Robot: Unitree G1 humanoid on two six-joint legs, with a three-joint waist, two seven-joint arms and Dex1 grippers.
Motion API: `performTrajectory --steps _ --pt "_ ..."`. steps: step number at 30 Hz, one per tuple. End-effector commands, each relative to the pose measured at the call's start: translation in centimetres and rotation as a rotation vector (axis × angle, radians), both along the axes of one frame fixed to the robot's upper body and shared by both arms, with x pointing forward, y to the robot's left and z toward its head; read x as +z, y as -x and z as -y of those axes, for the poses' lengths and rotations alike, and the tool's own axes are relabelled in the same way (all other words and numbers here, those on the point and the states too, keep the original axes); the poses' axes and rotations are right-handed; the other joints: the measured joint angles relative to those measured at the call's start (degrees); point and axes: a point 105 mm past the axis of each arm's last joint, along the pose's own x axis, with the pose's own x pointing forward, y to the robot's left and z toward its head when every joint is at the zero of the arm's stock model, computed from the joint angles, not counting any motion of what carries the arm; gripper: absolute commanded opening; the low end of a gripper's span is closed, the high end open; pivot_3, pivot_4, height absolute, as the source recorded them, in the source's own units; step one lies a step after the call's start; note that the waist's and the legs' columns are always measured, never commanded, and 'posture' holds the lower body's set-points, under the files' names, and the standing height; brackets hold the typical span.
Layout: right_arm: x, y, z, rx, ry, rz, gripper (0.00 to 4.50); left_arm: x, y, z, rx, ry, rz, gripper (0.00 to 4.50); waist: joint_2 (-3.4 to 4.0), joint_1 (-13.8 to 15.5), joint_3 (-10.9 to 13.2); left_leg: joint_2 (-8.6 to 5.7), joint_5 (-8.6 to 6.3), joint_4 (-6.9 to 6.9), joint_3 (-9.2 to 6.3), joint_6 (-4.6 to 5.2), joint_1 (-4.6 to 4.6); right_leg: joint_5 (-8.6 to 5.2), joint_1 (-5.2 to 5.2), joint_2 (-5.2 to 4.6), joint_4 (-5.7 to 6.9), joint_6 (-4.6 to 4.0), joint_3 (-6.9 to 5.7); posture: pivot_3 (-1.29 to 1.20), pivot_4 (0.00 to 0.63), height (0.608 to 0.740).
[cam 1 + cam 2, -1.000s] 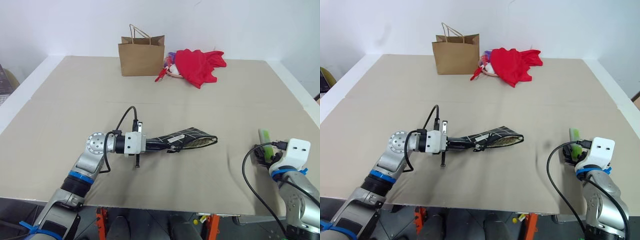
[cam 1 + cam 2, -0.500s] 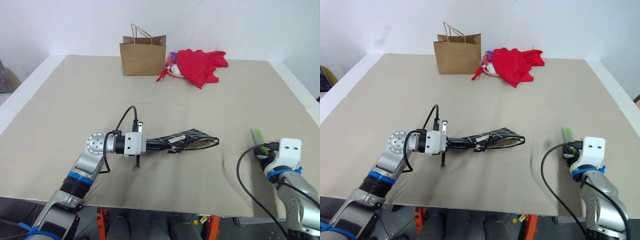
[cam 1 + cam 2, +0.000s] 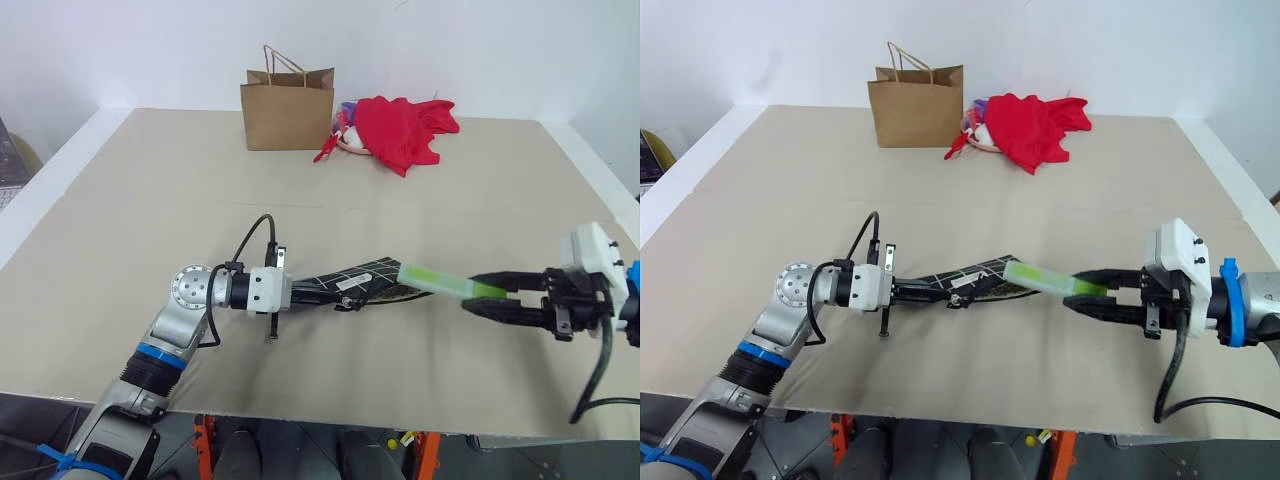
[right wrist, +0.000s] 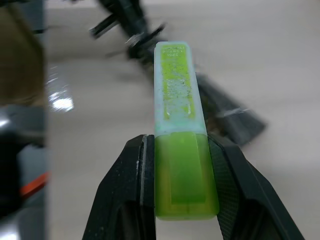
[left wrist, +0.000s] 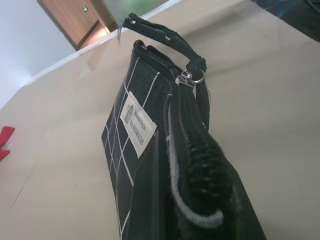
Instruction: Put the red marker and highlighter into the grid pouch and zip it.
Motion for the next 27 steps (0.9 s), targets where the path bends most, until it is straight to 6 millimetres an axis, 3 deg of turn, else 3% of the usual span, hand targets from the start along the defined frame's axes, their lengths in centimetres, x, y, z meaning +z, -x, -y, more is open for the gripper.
performTrajectory --steps 1,13,27 --pt "0.8 -0.1 0.5 -0.004 0.026 0.035 1.11 1.2 0.1 0.0 -0.010 0.036 0.039 0.00 0.00 -0.12 0.00 0.00 0.00 0.01 0.00 0.00 0.00 0.01 0.00 0.00 0.00 0.00 0.00 0.00 0.150 0.740" --pt "-0.8 -1.5 0.4 -0.023 0.053 0.011 1.11 1.6 0.4 0.3 -0.016 0.044 0.067 0.00 0.00 -0.08 0.00 0.00 0.01 0.09 0.01 -0.03 -0.02 0.04 0.00 0.00 0.01 0.04 0.01 0.00 0.150 0.740" --pt "-1.2 -2.1 0.2 0.007 0.080 0.007 1.11 1.6 0.5 0.5 -0.017 0.050 0.070 0.00 0.01 -0.07 0.00 0.00 0.01 0.09 0.00 -0.02 -0.01 0.05 0.01 0.00 0.02 0.04 0.01 0.00 0.150 0.740"
